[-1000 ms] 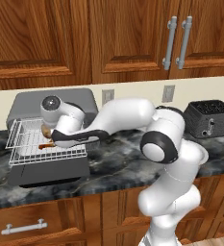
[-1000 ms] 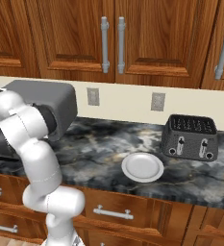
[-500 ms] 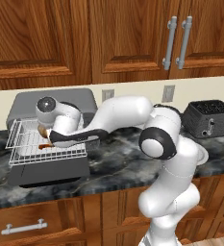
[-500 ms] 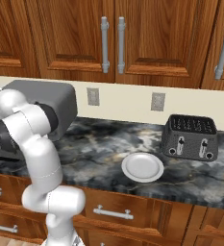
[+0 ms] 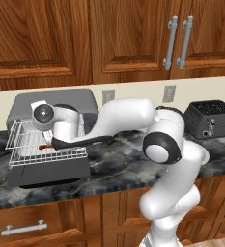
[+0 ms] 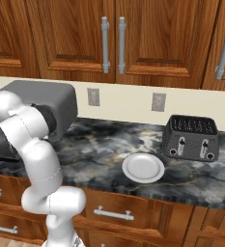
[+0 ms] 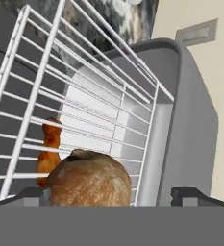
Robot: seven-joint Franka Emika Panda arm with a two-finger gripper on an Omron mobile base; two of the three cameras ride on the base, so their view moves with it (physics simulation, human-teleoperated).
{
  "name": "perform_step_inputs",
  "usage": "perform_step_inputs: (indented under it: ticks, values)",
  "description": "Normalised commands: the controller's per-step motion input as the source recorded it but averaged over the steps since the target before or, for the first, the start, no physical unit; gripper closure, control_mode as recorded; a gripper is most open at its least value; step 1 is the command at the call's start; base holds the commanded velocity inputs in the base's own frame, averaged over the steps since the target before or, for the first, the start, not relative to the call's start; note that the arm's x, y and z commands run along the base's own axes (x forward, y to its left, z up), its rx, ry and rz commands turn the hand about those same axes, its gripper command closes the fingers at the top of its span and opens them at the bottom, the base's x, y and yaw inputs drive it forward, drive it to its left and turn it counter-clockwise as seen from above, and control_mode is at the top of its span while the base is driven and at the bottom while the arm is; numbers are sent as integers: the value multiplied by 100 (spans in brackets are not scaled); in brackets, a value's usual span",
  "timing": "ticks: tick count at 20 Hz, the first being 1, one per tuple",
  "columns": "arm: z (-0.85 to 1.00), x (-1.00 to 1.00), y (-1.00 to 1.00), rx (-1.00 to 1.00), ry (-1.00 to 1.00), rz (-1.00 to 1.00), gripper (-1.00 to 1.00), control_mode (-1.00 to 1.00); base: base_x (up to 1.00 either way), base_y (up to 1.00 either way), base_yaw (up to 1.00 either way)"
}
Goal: Open the toaster oven door. Place the bread on the top rack in the toaster oven and place the chicken drumstick on the bottom rack.
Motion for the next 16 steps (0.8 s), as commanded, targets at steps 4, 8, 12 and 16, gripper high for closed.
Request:
perform_step_inputs:
  ticks: [4,8,12,16]
  values:
    - [61,-56,1,0,-12,17,-100,-100,0,0,0]
    - [45,-65,0,0,0,15,-100,-100,0,0,0]
    - [40,-78,0,1,21,8,-100,-100,0,0,0]
    - [34,-80,-5,0,32,7,-100,-100,0,0,0]
